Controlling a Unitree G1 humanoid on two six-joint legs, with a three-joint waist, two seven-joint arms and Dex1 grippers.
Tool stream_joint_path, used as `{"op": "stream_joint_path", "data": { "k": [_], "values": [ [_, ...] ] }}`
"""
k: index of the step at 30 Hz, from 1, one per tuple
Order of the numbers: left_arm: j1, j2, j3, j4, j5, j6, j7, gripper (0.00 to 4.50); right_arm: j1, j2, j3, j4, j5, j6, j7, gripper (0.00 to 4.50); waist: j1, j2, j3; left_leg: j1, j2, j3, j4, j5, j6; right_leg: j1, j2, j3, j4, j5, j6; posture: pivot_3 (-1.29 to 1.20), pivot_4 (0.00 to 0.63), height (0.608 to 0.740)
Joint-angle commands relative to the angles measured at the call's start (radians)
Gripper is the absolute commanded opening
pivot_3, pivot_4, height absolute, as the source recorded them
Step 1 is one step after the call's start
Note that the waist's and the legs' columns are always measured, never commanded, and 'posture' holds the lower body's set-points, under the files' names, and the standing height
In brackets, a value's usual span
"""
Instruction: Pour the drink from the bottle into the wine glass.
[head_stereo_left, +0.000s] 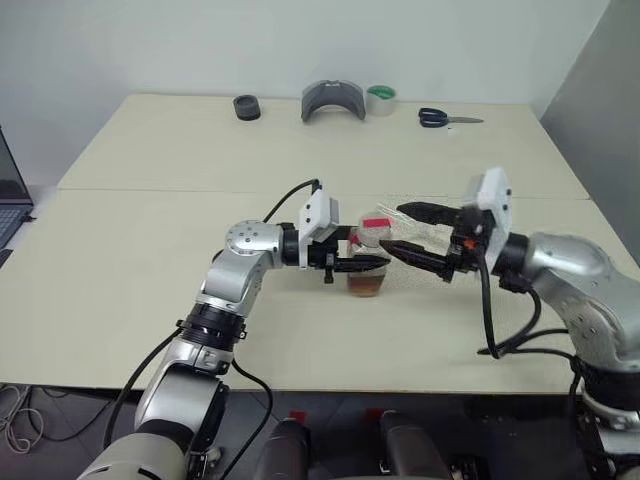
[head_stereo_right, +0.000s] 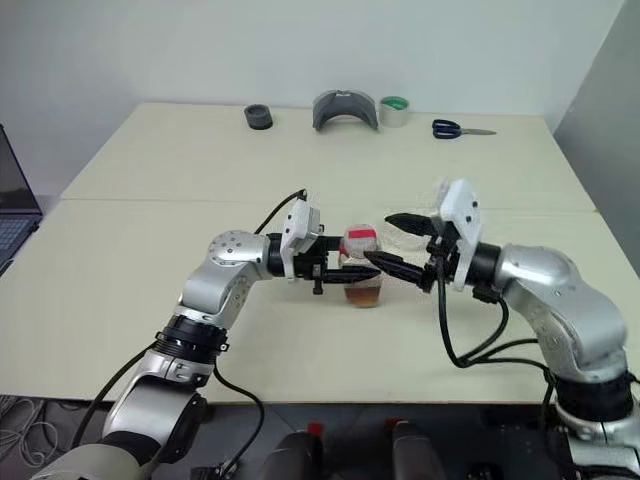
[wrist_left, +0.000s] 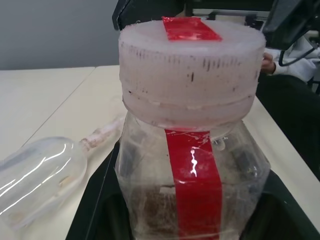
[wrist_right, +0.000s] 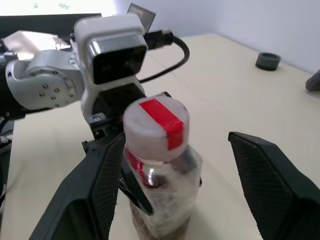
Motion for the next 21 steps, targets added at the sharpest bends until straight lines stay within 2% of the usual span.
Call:
{"op": "stream_joint_path", "data": {
  "k": [1,5,15,18,21],
  "values": [
    [-0.035,-0.008,0.013,-0.01,-0.017,-0.019,-0.008,1.83,0.014,0.095,0.05,-0.154,-0.033,0.037,-0.203,3.55,-0.004,0.0,0.0,0.0,0.0,0.0,0.0,0.0,0.0,0.0,0.001,0.0,0.0,0.0,0.0,0.0,0.15,0.74],
    [-0.053,-0.015,0.009,0.022,-0.011,-0.031,-0.019,1.83,-0.008,0.18,0.168,-0.145,-0.164,0.02,-0.344,3.55,-0.007,0.0,0.0,0.001,0.0,0.0,0.0,0.0,0.0,0.0,0.001,0.0,0.001,0.0,0.0,0.0,0.15,0.74],
    [-0.067,-0.027,0.007,0.063,0.003,-0.061,-0.022,1.83,-0.014,0.228,0.207,-0.108,-0.24,0.005,-0.388,3.55,-0.005,0.0,0.0,0.0,0.0,0.0,0.0,0.0,0.0,0.0,0.001,0.0,0.0,0.0,0.0,0.0,0.15,0.74],
    [-0.06,-0.025,0.009,0.061,0.006,-0.065,-0.017,1.83,-0.013,0.231,0.207,-0.099,-0.248,-0.001,-0.381,2.95,-0.006,0.0,0.0,0.0,0.0,0.0,0.0,0.0,0.0,0.0,0.001,0.0,0.0,0.0,0.0,0.0,0.15,0.74],
    [-0.061,-0.026,0.011,0.064,0.008,-0.067,-0.012,1.83,-0.01,0.232,0.212,-0.098,-0.244,0.0,-0.366,1.97,-0.006,0.0,0.0,0.0,0.0,0.0,0.0,0.0,0.0,0.0,0.001,0.0,0.0,0.0,0.0,0.0,0.15,0.74]
  ]
}}
